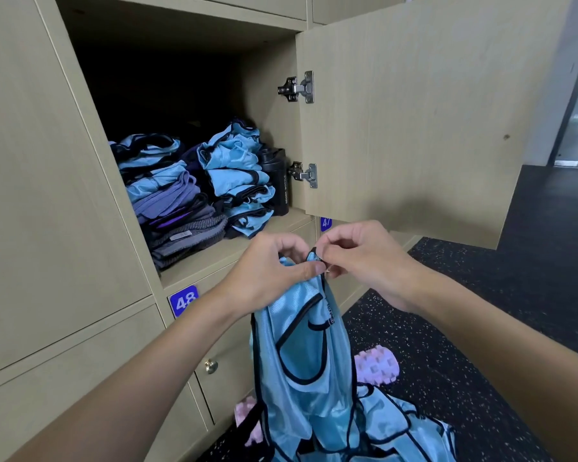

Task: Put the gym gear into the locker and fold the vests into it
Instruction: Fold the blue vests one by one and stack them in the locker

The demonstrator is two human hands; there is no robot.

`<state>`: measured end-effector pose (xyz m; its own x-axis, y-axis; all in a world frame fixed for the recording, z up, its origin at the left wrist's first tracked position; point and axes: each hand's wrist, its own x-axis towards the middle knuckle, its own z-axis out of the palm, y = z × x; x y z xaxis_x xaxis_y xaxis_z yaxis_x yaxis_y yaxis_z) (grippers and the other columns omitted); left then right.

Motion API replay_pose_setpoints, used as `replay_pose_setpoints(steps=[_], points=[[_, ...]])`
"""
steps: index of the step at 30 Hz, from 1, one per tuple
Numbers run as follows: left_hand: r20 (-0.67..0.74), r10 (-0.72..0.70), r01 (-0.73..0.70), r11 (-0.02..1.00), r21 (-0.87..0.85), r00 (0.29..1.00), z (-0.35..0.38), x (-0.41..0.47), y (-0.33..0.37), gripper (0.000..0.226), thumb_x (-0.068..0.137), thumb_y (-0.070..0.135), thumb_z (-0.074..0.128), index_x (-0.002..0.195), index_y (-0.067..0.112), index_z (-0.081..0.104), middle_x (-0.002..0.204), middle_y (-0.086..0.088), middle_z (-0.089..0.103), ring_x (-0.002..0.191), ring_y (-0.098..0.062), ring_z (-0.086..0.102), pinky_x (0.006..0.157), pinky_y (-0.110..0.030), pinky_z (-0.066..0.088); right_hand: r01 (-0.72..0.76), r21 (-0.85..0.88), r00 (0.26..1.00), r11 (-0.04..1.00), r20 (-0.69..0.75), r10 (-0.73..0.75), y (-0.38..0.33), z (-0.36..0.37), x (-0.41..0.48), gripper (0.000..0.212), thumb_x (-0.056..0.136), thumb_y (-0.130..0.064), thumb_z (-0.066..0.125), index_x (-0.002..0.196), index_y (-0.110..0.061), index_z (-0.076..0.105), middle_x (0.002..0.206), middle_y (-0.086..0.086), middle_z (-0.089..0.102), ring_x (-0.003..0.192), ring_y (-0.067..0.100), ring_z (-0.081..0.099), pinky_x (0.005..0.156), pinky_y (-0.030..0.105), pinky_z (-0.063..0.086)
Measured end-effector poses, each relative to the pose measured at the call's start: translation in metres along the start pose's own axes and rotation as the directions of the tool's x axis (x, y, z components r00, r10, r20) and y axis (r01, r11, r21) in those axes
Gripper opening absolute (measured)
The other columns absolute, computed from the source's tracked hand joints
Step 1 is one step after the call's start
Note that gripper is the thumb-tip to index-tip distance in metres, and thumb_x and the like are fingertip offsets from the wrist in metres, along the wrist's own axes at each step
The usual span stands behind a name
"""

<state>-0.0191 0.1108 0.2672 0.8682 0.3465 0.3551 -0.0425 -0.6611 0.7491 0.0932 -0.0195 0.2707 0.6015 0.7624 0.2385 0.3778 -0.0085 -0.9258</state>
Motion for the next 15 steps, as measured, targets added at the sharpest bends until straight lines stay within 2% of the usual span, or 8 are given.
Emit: replay_pose_setpoints(steps=[3,5,7,9,13,15], points=[[-0.033,0.072,-0.073,0.996,-0.046,0.997,-0.005,0.001,0.002,0.008,0.086,0.009,0.075,0.083,0.008,0.068,0.075,-0.001,0.067,0.069,-0.001,0.058,0.069,-0.010,0.043,-0.027,0.067,0.998,0.997,0.057,0.023,0.006,-0.005,0.002,0.013,0.095,-0.010,0.061,0.089,-0.013,0.071,0.088,0.004,0.071,0.081,0.014,0.067,0.087,0.037,0.057],[-0.061,0.087,-0.092,0.992,-0.086,0.994,-0.011,0.002,0.001,0.009,0.087,0.009,0.074,0.084,0.009,0.065,0.079,-0.009,0.071,0.072,-0.006,0.060,0.073,-0.016,0.047,-0.071,0.022,0.984,0.997,0.163,0.066,0.013,-0.008,0.002,0.014,0.098,-0.015,0.058,0.102,-0.016,0.071,0.098,0.002,0.073,0.094,0.019,0.069,0.093,0.041,0.055],[-0.073,0.087,-0.094,0.990,-0.107,0.994,-0.015,0.002,0.002,0.010,0.087,0.008,0.074,0.084,0.010,0.064,0.079,-0.008,0.071,0.072,-0.006,0.061,0.075,-0.017,0.048,-0.087,-0.059,0.963,0.994,0.249,0.099,0.020,-0.008,0.000,0.014,0.098,-0.016,0.059,0.105,-0.011,0.071,0.102,0.005,0.072,0.095,0.023,0.067,0.094,0.044,0.054],[-0.080,0.080,-0.088,0.991,-0.103,0.994,-0.017,0.002,0.003,0.011,0.087,0.009,0.074,0.084,0.009,0.063,0.075,0.001,0.070,0.070,-0.004,0.060,0.074,-0.015,0.047,-0.066,-0.094,0.966,0.993,0.242,0.087,0.022,-0.006,-0.001,0.013,0.095,-0.014,0.063,0.095,-0.002,0.069,0.090,0.009,0.069,0.083,0.021,0.061,0.086,0.045,0.053],[-0.115,0.043,-0.050,0.997,-0.064,0.992,-0.022,0.001,0.004,0.015,0.088,0.013,0.073,0.082,0.009,0.061,0.072,0.007,0.069,0.069,-0.002,0.058,0.075,-0.013,0.045,0.011,-0.130,0.999,0.991,0.048,-0.005,0.016,-0.004,-0.001,0.012,0.091,-0.014,0.068,0.081,-0.008,0.066,0.072,0.003,0.062,0.062,0.009,0.052,0.060,0.020,0.043],[-0.099,0.018,-0.021,0.999,-0.029,0.995,-0.023,0.000,0.005,0.018,0.089,0.019,0.073,0.080,0.011,0.060,0.067,0.012,0.065,0.066,0.000,0.055,0.071,-0.012,0.043,0.041,-0.116,0.999,0.992,-0.026,-0.044,0.014,-0.004,0.000,0.017,0.089,-0.013,0.071,0.075,-0.011,0.061,0.065,0.000,0.056,0.050,0.002,0.044,0.049,0.014,0.036]])
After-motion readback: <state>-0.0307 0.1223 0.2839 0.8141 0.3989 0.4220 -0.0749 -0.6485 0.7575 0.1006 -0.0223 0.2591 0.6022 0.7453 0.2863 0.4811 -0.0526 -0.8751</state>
